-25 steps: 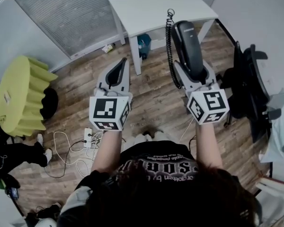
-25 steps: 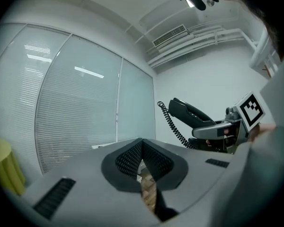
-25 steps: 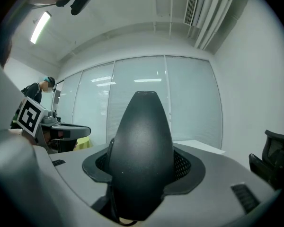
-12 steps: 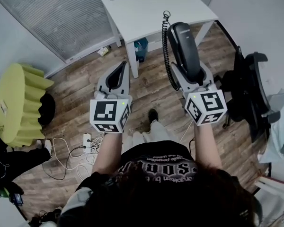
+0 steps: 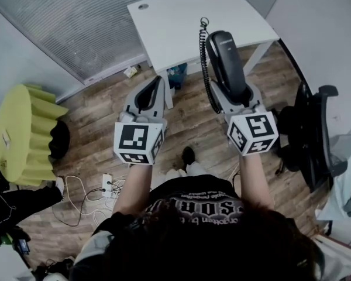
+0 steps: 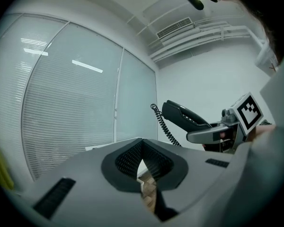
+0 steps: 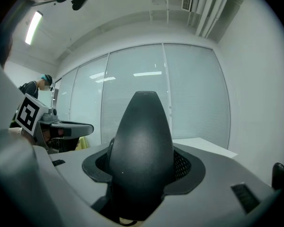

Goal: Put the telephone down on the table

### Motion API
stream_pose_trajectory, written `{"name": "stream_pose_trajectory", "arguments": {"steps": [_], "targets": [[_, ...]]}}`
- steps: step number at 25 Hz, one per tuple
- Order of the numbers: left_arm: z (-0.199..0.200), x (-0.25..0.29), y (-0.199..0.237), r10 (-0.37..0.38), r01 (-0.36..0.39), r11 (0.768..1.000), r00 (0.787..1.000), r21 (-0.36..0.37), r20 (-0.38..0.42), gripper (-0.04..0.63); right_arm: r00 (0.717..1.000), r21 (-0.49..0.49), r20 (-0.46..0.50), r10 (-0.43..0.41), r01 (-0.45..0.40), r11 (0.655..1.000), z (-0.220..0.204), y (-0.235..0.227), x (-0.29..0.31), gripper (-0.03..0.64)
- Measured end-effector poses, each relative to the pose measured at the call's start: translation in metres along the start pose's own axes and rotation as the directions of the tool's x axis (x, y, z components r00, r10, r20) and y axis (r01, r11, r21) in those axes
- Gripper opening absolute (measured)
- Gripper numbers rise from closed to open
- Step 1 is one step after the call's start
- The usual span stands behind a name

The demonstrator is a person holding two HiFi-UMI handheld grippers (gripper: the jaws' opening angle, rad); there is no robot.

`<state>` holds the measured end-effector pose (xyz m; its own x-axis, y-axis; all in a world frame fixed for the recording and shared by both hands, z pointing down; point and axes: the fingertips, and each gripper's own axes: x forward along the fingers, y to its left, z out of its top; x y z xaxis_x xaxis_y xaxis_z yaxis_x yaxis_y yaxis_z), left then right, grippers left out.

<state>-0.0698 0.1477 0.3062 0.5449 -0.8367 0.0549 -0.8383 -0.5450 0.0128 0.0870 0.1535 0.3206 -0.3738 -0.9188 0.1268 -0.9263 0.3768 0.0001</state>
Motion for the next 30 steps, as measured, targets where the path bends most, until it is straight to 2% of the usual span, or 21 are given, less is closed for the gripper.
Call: {"name": "stream_pose_trajectory", "arguments": {"steps": [8,14,22,30], "targets": [[0.013,0.077,0.011,0.017,-0.017,1.000,1.000,0.008,0.005,0.003,0.999,-0.009,-0.011,0.037,-0.037,0.999,0.008,-0.053,0.059,0.273],[0.017,0.115,0.026,0.054,-0.054,0.998,0.999,0.013,0.010,0.003,0.998,-0.011,-0.012,0.066,-0.067,0.998,0.010,-0.080,0.098,0.273],[0.012,0.150,0.057,0.085,-0.085,0.996,0.996,0.002,-0.008,0.003,0.995,-0.007,-0.023,0.095,-0.095,0.995,0.009,-0.091,0.145,0.273],[0.003,0.202,0.106,0.066,-0.066,0.998,0.998,-0.015,-0.014,0.003,0.995,-0.018,-0.048,0.086,-0.087,0.996,0.006,-0.099,0.212,0.273]]}}
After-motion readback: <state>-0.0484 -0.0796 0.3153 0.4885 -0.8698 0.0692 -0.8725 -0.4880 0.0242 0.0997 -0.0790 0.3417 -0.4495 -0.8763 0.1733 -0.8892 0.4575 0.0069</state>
